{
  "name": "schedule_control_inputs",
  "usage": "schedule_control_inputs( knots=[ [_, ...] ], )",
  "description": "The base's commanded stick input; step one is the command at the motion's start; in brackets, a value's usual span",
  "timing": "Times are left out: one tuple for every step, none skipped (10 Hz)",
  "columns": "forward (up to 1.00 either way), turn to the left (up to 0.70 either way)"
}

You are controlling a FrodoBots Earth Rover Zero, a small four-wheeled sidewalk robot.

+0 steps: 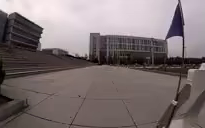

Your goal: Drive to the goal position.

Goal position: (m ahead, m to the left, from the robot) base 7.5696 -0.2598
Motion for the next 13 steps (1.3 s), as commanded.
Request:
schedule_control_inputs(
  knots=[
    [1.0,0.0],
    [1.0,0.0],
    [1.0,0.0],
    [1.0,0.0],
    [1.0,0.0],
    [1.0,0.0],
    [1.0,0.0],
    [1.0,0.0],
    [1.0,0.0],
    [1.0,0.0],
    [1.0,0.0],
    [1.0,0.0],
    [1.0,0.0]
  ],
)
